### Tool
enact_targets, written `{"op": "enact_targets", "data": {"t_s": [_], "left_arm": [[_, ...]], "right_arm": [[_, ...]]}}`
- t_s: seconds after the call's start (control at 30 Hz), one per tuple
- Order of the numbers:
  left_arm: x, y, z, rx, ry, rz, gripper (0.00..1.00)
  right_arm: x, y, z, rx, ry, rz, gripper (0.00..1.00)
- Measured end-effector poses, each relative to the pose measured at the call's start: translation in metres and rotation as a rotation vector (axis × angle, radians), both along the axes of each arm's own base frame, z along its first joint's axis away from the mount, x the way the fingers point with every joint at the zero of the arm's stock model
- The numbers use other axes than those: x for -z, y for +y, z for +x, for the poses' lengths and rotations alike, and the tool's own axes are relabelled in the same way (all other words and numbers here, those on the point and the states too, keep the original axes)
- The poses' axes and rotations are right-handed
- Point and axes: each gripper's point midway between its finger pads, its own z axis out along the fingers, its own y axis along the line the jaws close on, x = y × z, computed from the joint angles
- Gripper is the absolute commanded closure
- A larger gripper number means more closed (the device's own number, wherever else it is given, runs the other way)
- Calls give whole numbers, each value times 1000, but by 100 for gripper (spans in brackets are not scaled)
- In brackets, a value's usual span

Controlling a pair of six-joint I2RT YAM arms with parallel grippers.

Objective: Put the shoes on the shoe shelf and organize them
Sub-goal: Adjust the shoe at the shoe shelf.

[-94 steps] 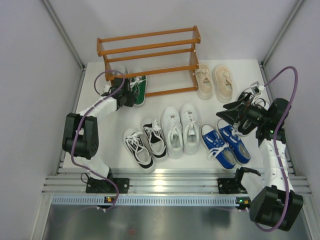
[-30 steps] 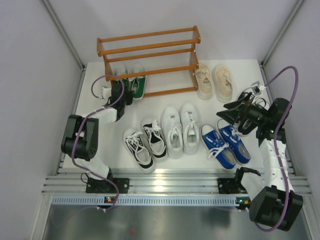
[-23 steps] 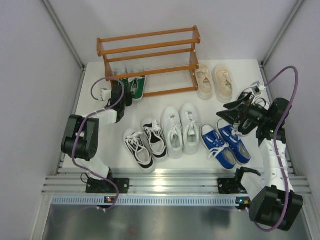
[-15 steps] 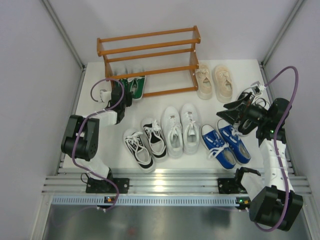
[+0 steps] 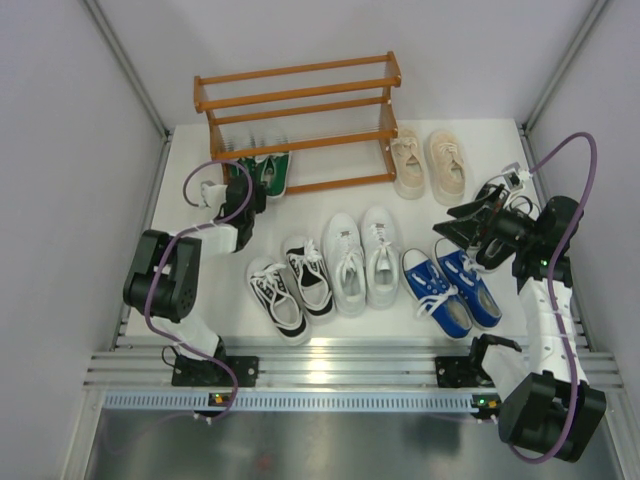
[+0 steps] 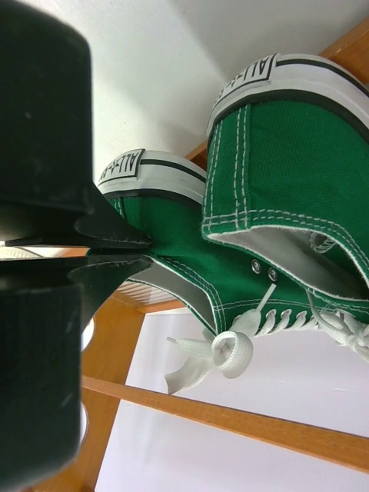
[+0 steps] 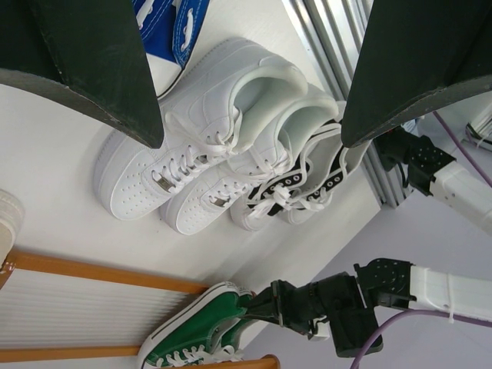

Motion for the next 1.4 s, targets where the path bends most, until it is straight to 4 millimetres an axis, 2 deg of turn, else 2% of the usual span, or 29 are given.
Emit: {"op": "enact_targets", "data": {"t_s": [0.5,0.83,0.87,0.93,0.97,1.03,1.07,1.2,1.4], "left_arm": [[-3,-2,-1,-50,-23,9,100],[11,-8,-1,-42,1,20,99],[11,-8,-1,-41,1,21,88],[12,-8,-1,-36,4,24,74],[13,-9,-1,-32,5,28,60],[9,-10,0,-22,-9,34,50],[6,-10,2,-16,-19,37,42],[-4,-12,3,15,-50,58,31],[-35,-16,-2,86,-101,96,29]], "right_arm": [[0,0,0,0,3,1,1],[1,0,0,0,4,1,1],[1,0,0,0,4,1,1],[1,0,0,0,4,1,1],[1,0,0,0,4,1,1],[1,0,0,0,3,0,1],[1,0,0,-1,4,0,1],[2,-1,0,2,11,2,1],[2,-2,0,5,11,1,1]]}}
